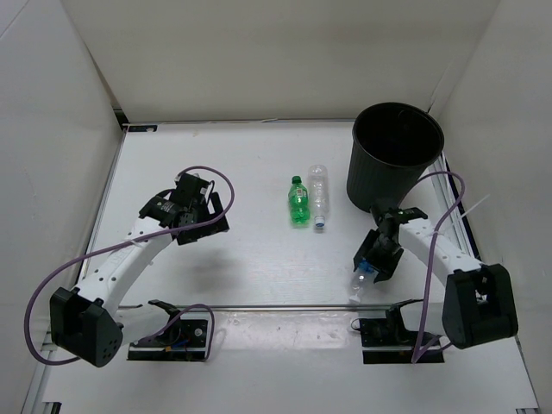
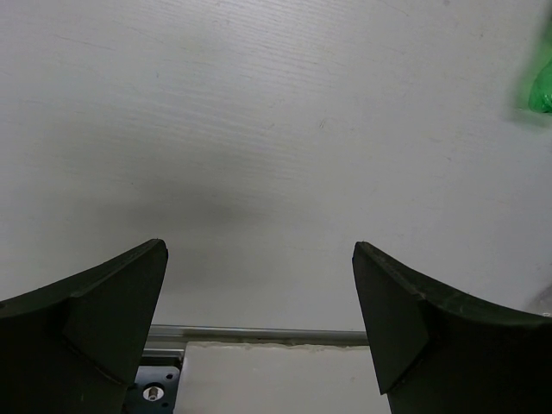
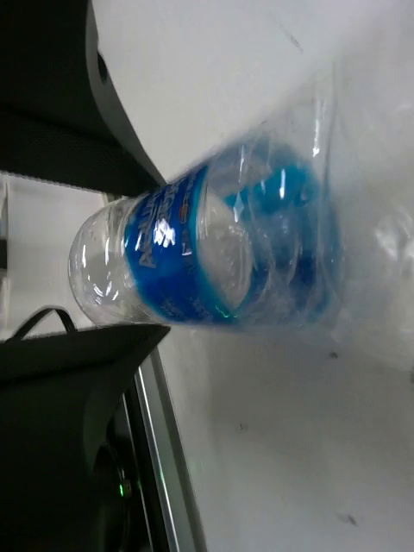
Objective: Put the plastic bottles in the bin
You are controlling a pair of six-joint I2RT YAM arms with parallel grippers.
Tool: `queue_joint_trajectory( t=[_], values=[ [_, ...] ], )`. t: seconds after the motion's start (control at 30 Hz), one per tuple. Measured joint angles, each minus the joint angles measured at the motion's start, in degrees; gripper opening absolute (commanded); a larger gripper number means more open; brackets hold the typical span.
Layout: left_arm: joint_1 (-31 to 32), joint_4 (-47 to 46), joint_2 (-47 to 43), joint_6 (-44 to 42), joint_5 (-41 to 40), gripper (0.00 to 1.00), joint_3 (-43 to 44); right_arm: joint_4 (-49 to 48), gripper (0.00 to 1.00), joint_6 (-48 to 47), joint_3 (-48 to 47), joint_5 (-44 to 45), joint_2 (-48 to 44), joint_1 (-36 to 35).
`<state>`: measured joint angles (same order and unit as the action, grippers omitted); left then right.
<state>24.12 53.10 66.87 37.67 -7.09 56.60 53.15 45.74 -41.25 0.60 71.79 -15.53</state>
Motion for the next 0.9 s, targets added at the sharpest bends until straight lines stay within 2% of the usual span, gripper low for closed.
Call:
queue_joint_trajectory(
  t=[0.03,0.07,0.17,0.27,0.33,0.4,0.5,0.57,0.7,0.73,0.8,0.9],
  values=[
    [0.0,0.04,0.0,-0.11,0.0,1.0,0.0,-0.2,0.5,-0.02,0.02,-0.79,0.59,-0.07],
    [0.0,0.07,0.0,-0.15,0.02,1.0,0.0,-0.48,0.39,0.04,0.02,-1.27,0.72,-0.28],
    [0.0,0.04,0.0,-0.17,0.04,1.0,0.0,-0.17,0.26,0.55,-0.02,-2.29,0.09,-2.38],
    [0.0,0.02,0.0,-0.17,0.04,1.0,0.0,4.7,0.2,0.79,-1.99,-2.71,-3.1,-4.17],
    [0.0,0.02,0.0,-0.2,0.02,1.0,-0.02,10.69,0.2,1.77,-7.5,-2.75,-7.28,-4.37],
    [0.0,0.04,0.0,-0.2,0.02,1.0,-0.02,16.09,0.2,2.36,-16.9,-2.75,-11.32,-4.37],
    [0.0,-0.04,0.04,-0.2,0.02,1.0,0.0,19.69,0.14,2.58,-36.46,-2.67,-12.61,-4.37],
    [0.0,-0.15,0.15,-0.2,0.02,1.0,-0.02,20.85,0.12,2.25,-52.96,-2.01,-9.64,-4.37],
    [0.0,-0.44,0.24,-0.2,-0.24,1.0,0.0,21.59,0.12,0.81,-79.08,3.8,-0.52,-4.2],
    [0.0,-0.46,0.24,-0.2,-0.46,1.0,0.0,21.29,0.16,0.0,-83.97,5.86,2.19,-3.63],
    [0.0,-0.46,0.24,-0.2,-0.76,1.0,0.0,20.04,0.19,-1.79,-88.67,9.38,6.49,-1.64],
    [0.0,-0.42,0.24,-0.2,-1.01,1.0,0.02,16.37,0.24,-5.4,-89.39,12.76,12.35,2.97]
  ],
)
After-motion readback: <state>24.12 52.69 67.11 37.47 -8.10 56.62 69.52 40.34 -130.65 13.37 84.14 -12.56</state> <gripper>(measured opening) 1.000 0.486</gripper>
